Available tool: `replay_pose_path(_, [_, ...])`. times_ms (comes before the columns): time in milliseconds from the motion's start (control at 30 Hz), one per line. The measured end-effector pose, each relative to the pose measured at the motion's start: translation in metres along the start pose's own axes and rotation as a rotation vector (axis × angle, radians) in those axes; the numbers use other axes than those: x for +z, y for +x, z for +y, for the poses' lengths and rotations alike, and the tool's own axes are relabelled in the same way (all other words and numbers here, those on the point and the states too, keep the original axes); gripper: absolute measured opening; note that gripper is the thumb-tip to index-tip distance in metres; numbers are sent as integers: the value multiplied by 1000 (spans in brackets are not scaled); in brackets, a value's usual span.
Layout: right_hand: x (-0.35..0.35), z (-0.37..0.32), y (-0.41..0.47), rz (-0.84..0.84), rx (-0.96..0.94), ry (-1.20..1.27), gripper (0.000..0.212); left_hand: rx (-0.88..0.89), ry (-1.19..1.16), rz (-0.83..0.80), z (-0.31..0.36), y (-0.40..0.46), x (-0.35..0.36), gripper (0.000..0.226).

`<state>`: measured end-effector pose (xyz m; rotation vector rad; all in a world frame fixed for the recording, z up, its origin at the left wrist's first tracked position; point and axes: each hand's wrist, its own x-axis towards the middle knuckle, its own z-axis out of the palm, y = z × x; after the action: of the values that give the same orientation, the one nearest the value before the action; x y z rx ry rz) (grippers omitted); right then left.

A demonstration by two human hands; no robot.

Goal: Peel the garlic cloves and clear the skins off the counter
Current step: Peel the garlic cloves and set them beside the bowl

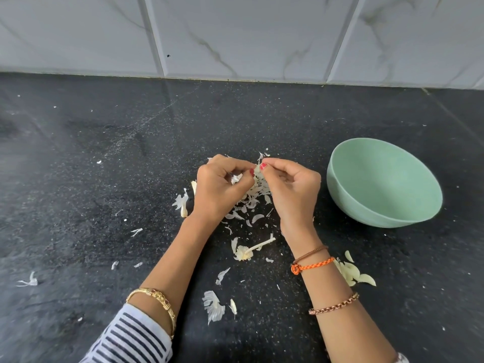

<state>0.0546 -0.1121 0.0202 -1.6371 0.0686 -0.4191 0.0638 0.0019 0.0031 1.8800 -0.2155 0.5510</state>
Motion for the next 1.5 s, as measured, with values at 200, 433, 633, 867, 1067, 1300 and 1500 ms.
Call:
replay_pose_path(200, [2, -1, -3, -2, -95, -41, 20, -74, 23, 90, 6, -2, 6, 12])
replay_pose_path(433, [2, -2, -4, -11, -76, 43, 21, -172, -157, 82, 9, -2, 6, 17])
replay_pose_path(633, [-1, -13, -2, -80, 215, 282, 20, -248, -167, 67, 9, 0, 4, 20])
replay_pose_path(867, [-4, -11, 2, -77, 348, 339, 22, -249, -228, -12, 5, 2, -1, 25])
replay_pose_path(1067, [-5, -12, -1, -114, 210, 155, 16, -199, -299, -72, 0, 1, 3, 10])
replay_pose_path(1300, [-2, -12, -1, -129, 167, 76, 23, -293, -254, 43, -1, 3, 1, 35])
replay_pose_path(1500, [-3, -9, 1, -144, 192, 45, 23, -251, -101, 30, 0, 1, 2, 42])
